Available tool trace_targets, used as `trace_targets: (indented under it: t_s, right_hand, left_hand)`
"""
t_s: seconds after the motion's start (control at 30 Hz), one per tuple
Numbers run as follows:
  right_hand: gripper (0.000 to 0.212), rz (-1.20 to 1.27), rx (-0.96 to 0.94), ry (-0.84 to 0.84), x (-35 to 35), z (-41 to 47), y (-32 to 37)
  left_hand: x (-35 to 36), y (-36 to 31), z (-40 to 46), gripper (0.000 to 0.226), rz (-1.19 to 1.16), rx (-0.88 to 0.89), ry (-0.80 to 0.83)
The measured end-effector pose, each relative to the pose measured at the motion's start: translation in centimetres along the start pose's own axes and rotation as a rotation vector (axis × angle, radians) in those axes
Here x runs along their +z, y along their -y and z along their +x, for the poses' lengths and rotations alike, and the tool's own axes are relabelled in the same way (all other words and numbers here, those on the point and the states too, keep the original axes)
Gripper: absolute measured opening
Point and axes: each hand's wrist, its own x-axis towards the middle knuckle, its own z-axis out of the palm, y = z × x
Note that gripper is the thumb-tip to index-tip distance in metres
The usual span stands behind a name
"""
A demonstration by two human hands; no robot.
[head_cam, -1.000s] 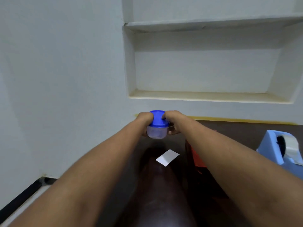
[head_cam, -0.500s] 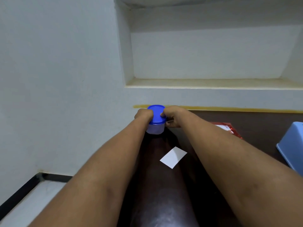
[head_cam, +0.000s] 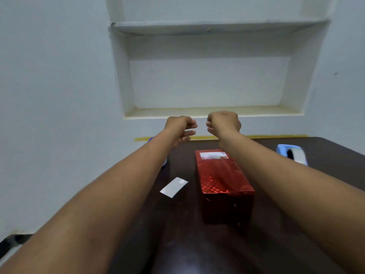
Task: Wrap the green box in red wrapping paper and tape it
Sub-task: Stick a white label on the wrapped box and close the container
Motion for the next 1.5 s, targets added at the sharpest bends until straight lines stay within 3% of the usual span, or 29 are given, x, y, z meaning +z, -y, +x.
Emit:
trace_targets:
  t_s: [0.13,0.23,0.3,0.4,0.5,0.63,0.83,0.9,1.0,1.27,1.5]
  right_hand:
    - [0.01,-0.2,-0.345,-0.091,-9.1,-3.8,-0.3]
    - [0.029,-0.486,-0.499,-0.132,-14.7,-5.3,-2.2]
    - [0.048,-0.758,-0.478,-0.167,-18.0,-6.0,-3.4]
    - [0.073,-0.983,-0.315,-0.185,-21.5,-6.6,-5.3]
    - [0.091,-0.88,-0.227,-0.157,-23.5,-6.9,-7.5]
    - [0.104,-0.691,-0.036,-0.099,-24.5,-7.0,-9.5]
    - [0.062,-0.669,0.054,-0.051,-24.0,-6.6,-11.0]
    - [0.05,-0.635,0.064,-0.051,-25.4,-5.6,-10.5]
    - [0.033,-0.601,0.091,-0.075,-29.3,-3.6,-9.0]
    - [0.035,-0.408,0.209,-0.236,-44.6,-0.6,-6.3]
    - [0.044,-0.358,0.286,-0.351,-52.9,-1.8,-9.2]
  left_hand:
    - [7.0,-1.1,-2.8,0.024,0.055,0.004,0.264]
    - [12.5,-1.2,-3.5,0.021,0.146,-0.014,0.409]
    - [16.3,-1.0,-3.6,0.022,0.224,-0.02,0.466]
    - [20.9,0.1,-3.5,0.053,0.378,-0.032,0.459]
    - [24.3,2.2,-3.1,0.069,0.444,-0.117,0.506]
    - [26.5,4.2,-2.9,0.056,0.405,-0.179,0.52]
    - [28.6,5.3,-3.0,0.058,0.367,-0.152,0.356]
    - [29.4,4.8,-3.6,0.066,0.335,-0.153,0.287]
    - [31.3,3.5,-4.5,0.057,0.237,-0.16,0.266]
    - [43.2,0.4,-9.4,0.064,0.226,-0.056,0.501]
    - [51.6,2.8,-13.4,0.066,0.25,-0.083,0.613]
